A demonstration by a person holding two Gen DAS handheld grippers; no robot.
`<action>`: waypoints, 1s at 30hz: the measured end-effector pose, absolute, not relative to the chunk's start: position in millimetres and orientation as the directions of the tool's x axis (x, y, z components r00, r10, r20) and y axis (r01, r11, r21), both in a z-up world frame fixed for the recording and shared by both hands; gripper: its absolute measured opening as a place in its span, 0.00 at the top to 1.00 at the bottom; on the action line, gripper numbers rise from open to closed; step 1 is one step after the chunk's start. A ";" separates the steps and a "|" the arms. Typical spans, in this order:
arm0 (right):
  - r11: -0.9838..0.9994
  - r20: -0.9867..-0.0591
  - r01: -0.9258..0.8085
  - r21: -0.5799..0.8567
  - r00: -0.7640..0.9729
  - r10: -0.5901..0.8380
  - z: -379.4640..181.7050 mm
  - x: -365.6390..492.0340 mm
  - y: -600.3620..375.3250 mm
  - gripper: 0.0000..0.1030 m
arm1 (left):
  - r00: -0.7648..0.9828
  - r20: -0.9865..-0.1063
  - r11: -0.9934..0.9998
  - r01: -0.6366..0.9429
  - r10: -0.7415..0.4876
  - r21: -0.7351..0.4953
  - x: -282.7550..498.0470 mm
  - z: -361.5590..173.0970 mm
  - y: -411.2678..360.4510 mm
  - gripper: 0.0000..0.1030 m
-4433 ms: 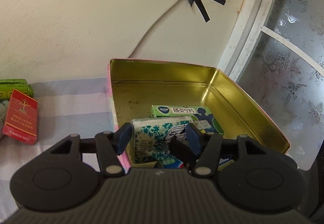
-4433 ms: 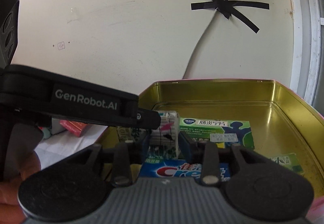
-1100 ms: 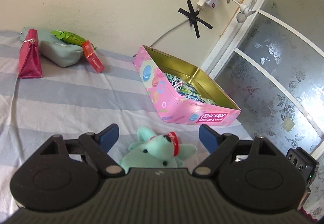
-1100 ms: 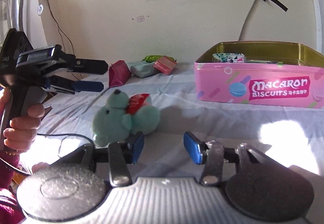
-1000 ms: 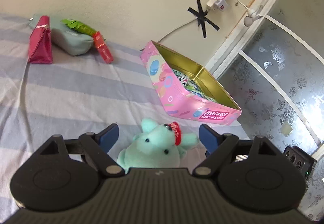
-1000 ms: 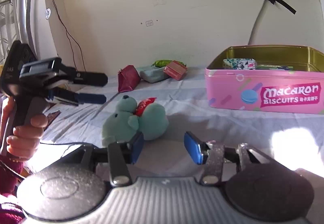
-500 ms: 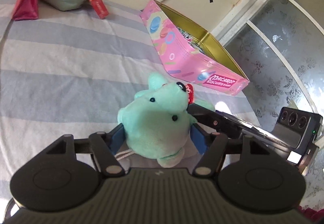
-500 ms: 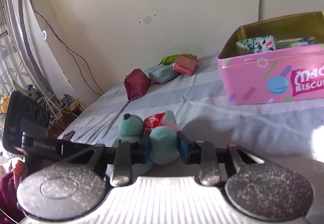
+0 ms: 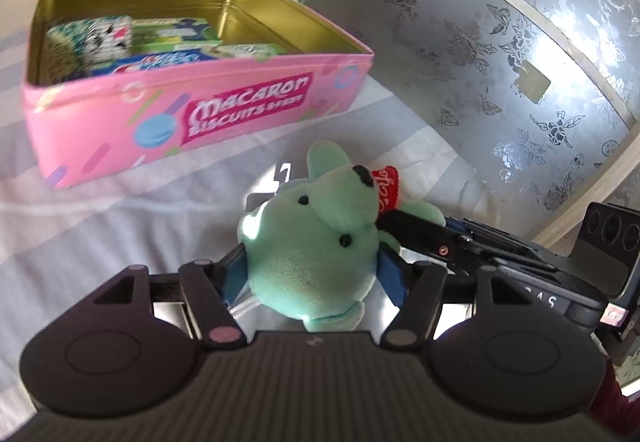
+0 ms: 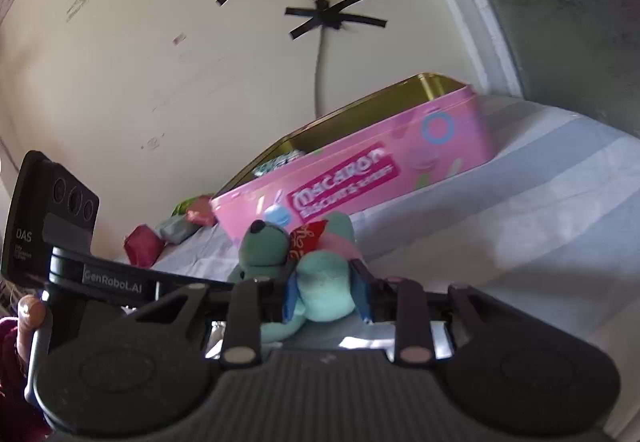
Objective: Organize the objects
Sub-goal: 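Lift the teddy bear and carry it over the pink tin, then lower the teddy bear into the tin and open the right gripper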
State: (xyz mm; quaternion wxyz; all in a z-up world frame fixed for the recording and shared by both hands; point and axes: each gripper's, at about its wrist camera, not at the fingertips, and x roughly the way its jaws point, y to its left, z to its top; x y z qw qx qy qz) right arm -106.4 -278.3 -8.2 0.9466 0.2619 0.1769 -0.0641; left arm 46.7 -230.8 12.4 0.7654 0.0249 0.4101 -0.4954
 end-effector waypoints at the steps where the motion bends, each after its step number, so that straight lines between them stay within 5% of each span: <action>1: 0.853 -0.352 0.223 0.472 0.935 -0.049 -4.4 -108.2 -286.0 0.73 | 0.176 -0.639 0.496 0.788 -0.749 -0.365 51.5 19.3 -238.2 0.34; 9: 0.880 -0.150 0.238 0.412 0.970 -0.192 50.6 -67.8 -343.4 0.73 | 0.399 -0.490 0.549 0.809 -0.775 -0.209 97.1 73.5 -294.9 0.34; 15: 0.864 -0.181 0.273 0.423 0.960 -0.215 48.0 4.1 -386.9 0.70 | 0.517 -0.502 0.679 0.701 -0.694 -0.218 151.6 62.3 -324.3 0.33; 19: 0.837 -0.208 0.368 0.405 0.928 -0.308 38.0 24.7 -402.5 0.45 | 0.565 -0.538 0.758 0.603 -0.626 -0.249 171.0 52.9 -322.2 0.31; 30: 0.835 -0.117 0.292 0.466 0.956 -0.269 37.1 -33.2 -367.8 0.46 | 0.585 -0.472 0.718 0.676 -0.660 -0.165 112.6 60.4 -298.7 0.26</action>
